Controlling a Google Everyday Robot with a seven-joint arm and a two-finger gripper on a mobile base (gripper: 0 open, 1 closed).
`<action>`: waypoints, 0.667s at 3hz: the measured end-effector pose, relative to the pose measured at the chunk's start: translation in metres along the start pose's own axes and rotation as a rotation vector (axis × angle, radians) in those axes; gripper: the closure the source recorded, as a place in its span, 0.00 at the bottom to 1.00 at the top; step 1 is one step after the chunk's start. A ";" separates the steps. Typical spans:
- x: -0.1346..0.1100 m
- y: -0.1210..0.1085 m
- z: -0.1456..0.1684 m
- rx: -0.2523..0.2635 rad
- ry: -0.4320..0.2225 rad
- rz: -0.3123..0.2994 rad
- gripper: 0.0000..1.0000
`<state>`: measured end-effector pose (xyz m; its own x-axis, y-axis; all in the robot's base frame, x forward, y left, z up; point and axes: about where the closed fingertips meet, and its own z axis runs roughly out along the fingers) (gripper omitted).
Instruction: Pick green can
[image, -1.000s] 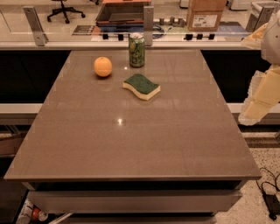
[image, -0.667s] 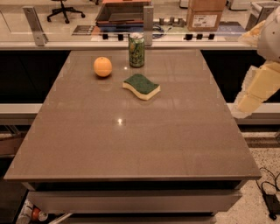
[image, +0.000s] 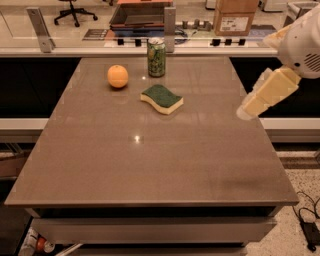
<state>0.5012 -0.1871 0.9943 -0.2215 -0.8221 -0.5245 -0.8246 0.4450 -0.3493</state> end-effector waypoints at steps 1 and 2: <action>-0.006 -0.017 0.016 0.079 -0.098 0.096 0.00; -0.008 -0.030 0.033 0.143 -0.200 0.209 0.00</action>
Offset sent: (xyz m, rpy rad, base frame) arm 0.0880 -0.0057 -0.0090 0.4394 -0.2830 -0.3127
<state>0.5453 -0.1825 0.9831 -0.2603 -0.6277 -0.7336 -0.6872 0.6542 -0.3159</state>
